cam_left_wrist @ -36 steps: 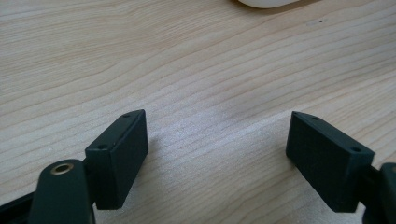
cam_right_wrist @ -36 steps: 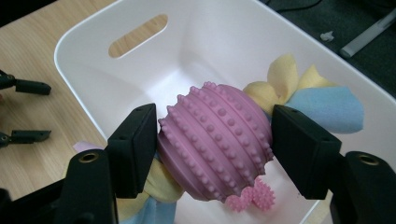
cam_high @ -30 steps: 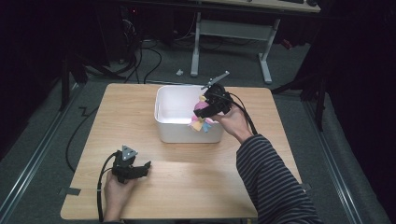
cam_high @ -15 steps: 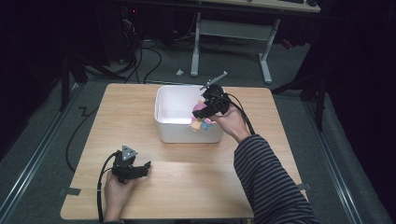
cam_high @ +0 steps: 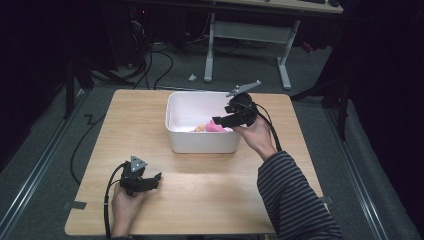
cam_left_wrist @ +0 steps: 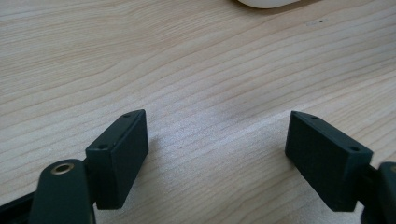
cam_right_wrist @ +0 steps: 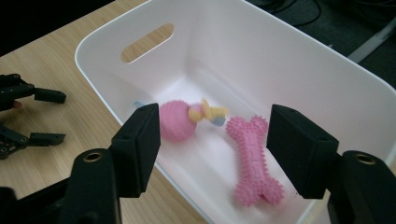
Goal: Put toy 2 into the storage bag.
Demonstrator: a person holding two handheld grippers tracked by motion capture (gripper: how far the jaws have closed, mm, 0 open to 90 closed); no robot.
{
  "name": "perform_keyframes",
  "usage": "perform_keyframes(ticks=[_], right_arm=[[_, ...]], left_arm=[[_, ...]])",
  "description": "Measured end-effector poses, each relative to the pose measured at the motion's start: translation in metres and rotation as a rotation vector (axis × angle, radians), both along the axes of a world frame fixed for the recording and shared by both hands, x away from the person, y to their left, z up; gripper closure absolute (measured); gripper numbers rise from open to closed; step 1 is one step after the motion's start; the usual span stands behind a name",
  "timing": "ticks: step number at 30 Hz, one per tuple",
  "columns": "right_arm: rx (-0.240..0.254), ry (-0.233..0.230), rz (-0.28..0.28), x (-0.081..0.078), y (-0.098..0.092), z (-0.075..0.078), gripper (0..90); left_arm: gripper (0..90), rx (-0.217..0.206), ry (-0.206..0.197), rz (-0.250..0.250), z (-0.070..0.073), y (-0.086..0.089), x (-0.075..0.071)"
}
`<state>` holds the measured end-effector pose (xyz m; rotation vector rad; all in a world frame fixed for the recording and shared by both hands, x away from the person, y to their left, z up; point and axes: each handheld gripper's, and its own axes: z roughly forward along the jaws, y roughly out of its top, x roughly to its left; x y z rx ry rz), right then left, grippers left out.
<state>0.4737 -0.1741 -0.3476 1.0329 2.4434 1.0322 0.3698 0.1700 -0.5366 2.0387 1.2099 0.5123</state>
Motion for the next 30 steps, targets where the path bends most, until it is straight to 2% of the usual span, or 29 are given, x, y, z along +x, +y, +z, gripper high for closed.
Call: perform_keyframes(ticks=[3, 8, 13, 25, 27, 30], right_arm=[[0.026, -0.028, -0.021, -0.011, -0.014, 0.002, 36.9], [0.038, -0.058, -0.049, -0.024, -0.034, 0.005, 37.5], [0.056, -0.090, -0.075, -0.043, -0.054, 0.015, 37.8], [0.124, -0.123, -0.134, -0.064, -0.093, 0.017, 39.0], [0.129, -0.135, -0.139, -0.067, -0.098, 0.017, 39.0], [0.111, -0.151, -0.153, -0.074, -0.105, 0.017, 39.1]], left_arm=[[21.6, 0.000, 0.000, -0.001, 0.000, 0.000, 0.000], [21.5, 0.000, 0.001, -0.001, 0.000, 0.000, 0.000], [21.6, -0.001, 0.000, -0.001, 0.000, 0.000, 0.000], [21.6, -0.001, 0.000, -0.002, 0.000, 0.000, 0.000], [21.7, -0.001, 0.000, -0.002, 0.000, 0.000, 0.000], [21.7, -0.001, 0.000, -0.002, 0.000, 0.000, 0.000]])
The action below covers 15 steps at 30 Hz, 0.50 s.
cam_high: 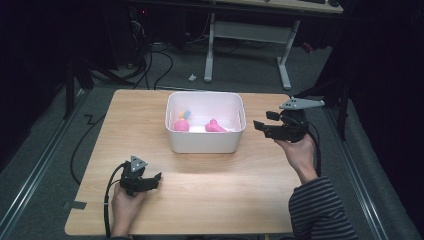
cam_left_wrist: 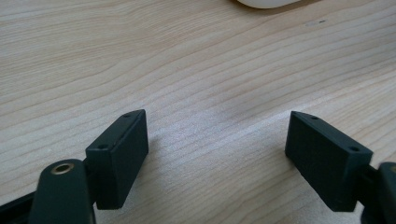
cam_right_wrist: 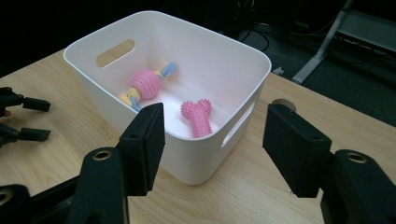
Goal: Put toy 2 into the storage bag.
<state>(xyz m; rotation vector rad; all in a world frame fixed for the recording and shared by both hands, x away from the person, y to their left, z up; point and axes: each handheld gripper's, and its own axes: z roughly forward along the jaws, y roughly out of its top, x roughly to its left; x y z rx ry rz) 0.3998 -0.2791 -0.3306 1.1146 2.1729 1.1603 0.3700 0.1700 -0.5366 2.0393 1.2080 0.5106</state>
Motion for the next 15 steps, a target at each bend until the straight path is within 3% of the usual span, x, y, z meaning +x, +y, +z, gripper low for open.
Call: perform_keyframes(ticks=[15], right_arm=[[0.032, -0.021, -0.024, -0.022, -0.024, 0.001, 39.1]], left_arm=[[21.7, 0.000, 0.000, 0.000, 0.000, 0.000, 0.000]])
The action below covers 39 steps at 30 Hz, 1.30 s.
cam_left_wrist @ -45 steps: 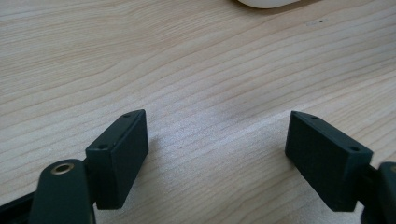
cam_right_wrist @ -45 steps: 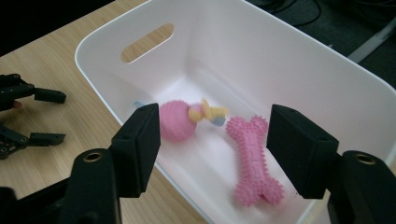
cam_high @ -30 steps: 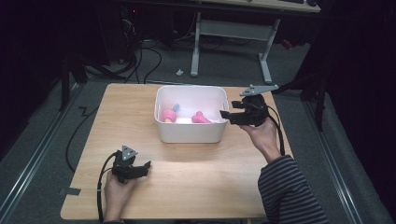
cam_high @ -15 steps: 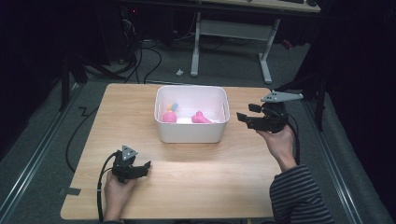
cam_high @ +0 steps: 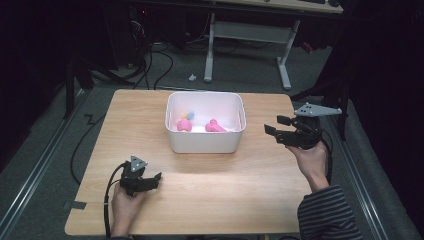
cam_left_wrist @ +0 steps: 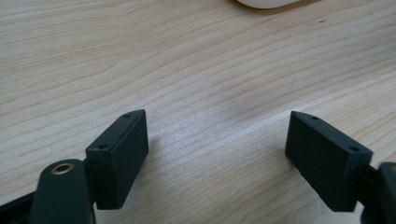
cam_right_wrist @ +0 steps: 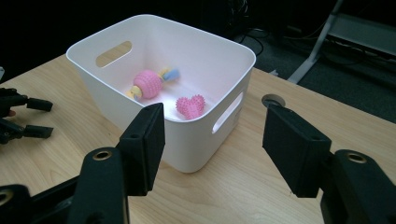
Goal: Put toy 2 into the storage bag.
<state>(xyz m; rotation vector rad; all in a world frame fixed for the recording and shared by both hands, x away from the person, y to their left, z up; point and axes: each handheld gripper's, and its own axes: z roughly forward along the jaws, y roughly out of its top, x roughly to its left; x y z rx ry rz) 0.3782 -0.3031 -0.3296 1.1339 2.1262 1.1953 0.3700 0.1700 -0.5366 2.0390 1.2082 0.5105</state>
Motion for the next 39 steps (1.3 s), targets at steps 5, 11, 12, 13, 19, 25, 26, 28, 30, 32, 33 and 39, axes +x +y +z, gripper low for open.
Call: perform_keyframes(ticks=[5, 11, 12, 13, 19, 25, 26, 28, 30, 32, 33, 39], right_arm=[[0.011, -0.005, -0.003, -0.008, -0.005, -0.003, 39.2], [0.020, -0.019, -0.001, -0.015, -0.009, -0.005, 39.3], [0.026, -0.018, -0.003, -0.018, -0.010, -0.006, 39.4], [0.023, -0.019, -0.003, -0.019, -0.010, -0.007, 39.4], [0.016, -0.028, -0.014, -0.027, -0.015, -0.012, 39.6], [0.020, -0.016, -0.031, -0.036, -0.020, -0.020, 39.6], [0.008, -0.017, -0.038, -0.038, -0.021, -0.021, 39.6], [0.005, -0.021, -0.039, -0.041, -0.021, -0.021, 39.7], [-0.001, -0.025, -0.035, -0.044, -0.021, -0.021, 39.6], [-0.007, -0.024, -0.035, -0.046, -0.020, -0.021, 39.7], [-0.011, -0.023, -0.033, -0.046, -0.019, -0.021, 39.7], [-0.018, -0.026, -0.033, -0.052, -0.016, -0.025, 39.9]], left_arm=[[21.7, 0.000, 0.000, 0.000, 0.000, 0.000, 0.000], [21.7, 0.000, 0.000, 0.000, 0.000, 0.000, 0.000], [21.7, 0.000, 0.000, 0.000, 0.000, 0.000, 0.000], [21.7, 0.000, 0.000, 0.000, 0.000, 0.000, 0.000], [21.7, 0.000, 0.000, 0.000, 0.000, 0.000, 0.000], [21.7, 0.000, 0.000, 0.000, 0.000, 0.000, 0.000], [21.7, 0.000, 0.000, 0.000, 0.000, 0.000, 0.000], [21.7, 0.000, 0.000, 0.000, 0.000, 0.000, 0.000], [21.7, 0.000, 0.000, 0.000, 0.000, 0.000, 0.000], [21.7, 0.000, 0.000, 0.000, 0.000, 0.000, 0.000], [21.7, 0.000, 0.000, 0.000, 0.000, 0.000, 0.000], [21.7, 0.000, 0.000, 0.000, 0.000, 0.000, 0.000]])
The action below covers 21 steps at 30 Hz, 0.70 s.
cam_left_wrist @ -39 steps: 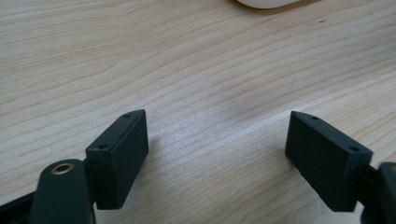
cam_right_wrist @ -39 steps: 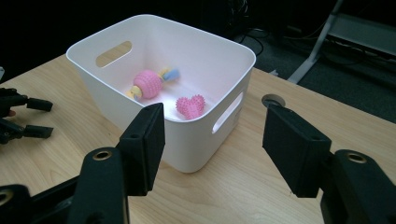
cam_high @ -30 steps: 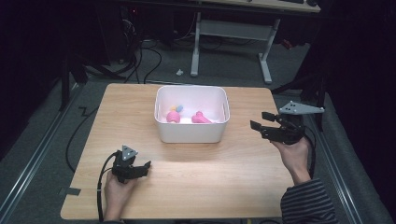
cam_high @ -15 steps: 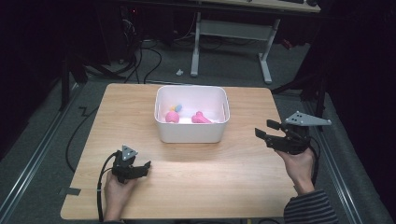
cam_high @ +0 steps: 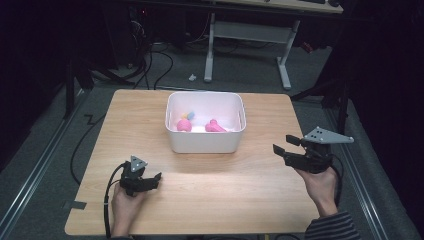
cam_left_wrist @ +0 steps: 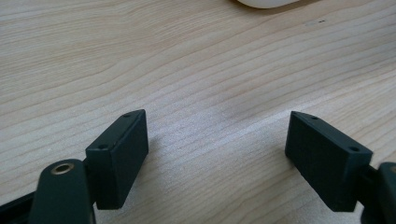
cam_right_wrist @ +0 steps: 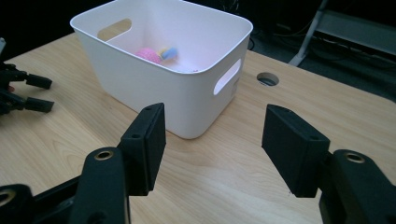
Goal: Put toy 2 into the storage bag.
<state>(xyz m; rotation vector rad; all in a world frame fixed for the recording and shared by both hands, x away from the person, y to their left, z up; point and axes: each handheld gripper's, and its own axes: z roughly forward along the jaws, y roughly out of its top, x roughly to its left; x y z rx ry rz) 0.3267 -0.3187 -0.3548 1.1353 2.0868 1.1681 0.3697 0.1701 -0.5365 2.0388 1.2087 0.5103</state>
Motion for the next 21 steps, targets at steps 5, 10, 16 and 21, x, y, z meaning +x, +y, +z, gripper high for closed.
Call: perform_keyframes(ticks=[5, 10, 16, 21], right_arm=[[0.029, 0.036, -0.018, -0.005, -0.004, -0.017, 40.0], [0.050, 0.065, -0.028, -0.008, -0.007, -0.033, 40.0], [0.066, 0.089, -0.035, -0.008, -0.008, -0.048, 40.1], [0.069, 0.102, -0.037, -0.006, -0.006, -0.059, 40.1]], left_arm=[[21.6, -0.001, 0.000, 0.000, 0.000, 0.000, 0.000], [21.6, 0.000, 0.000, 0.000, 0.000, 0.000, 0.000], [21.6, 0.000, 0.000, 0.000, 0.000, 0.000, 0.000], [21.6, 0.001, 0.000, 0.000, 0.000, 0.000, 0.000]])
